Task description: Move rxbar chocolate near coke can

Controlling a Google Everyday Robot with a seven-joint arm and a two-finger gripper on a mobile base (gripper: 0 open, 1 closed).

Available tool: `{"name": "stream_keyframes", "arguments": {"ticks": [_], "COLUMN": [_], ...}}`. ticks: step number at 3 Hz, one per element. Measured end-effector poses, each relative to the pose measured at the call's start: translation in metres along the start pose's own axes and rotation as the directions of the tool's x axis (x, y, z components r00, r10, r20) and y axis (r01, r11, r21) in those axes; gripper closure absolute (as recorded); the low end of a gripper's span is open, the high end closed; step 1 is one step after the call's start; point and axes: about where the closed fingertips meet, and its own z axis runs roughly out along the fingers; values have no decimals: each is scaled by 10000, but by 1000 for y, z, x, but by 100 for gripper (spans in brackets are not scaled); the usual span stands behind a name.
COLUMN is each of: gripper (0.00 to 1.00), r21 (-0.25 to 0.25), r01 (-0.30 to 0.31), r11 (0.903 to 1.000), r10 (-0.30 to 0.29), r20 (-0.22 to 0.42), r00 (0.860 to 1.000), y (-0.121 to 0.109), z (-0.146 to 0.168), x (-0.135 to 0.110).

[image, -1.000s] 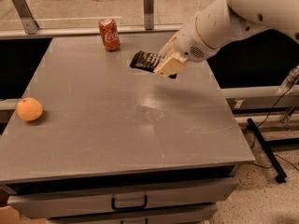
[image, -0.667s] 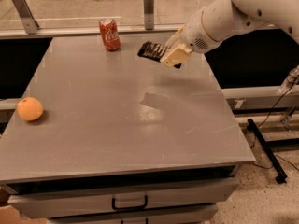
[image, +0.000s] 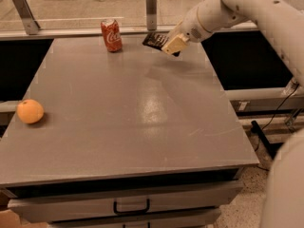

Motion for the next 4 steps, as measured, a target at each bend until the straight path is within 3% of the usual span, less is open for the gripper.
{"name": "stream_keyframes", "arguments": {"ticks": [1, 3, 4], "gripper": [100, 100, 82], "r21": [-20, -318, -631], "r01": [-322, -525, -573], "r11": [9995, 9981, 9964], "r10": [322, 536, 600], "r20": [-58, 359, 417], "r00": [9995, 9979, 9973], "y": [-23, -30, -25], "z": [35, 80, 99], "x": [8, -4, -10]}}
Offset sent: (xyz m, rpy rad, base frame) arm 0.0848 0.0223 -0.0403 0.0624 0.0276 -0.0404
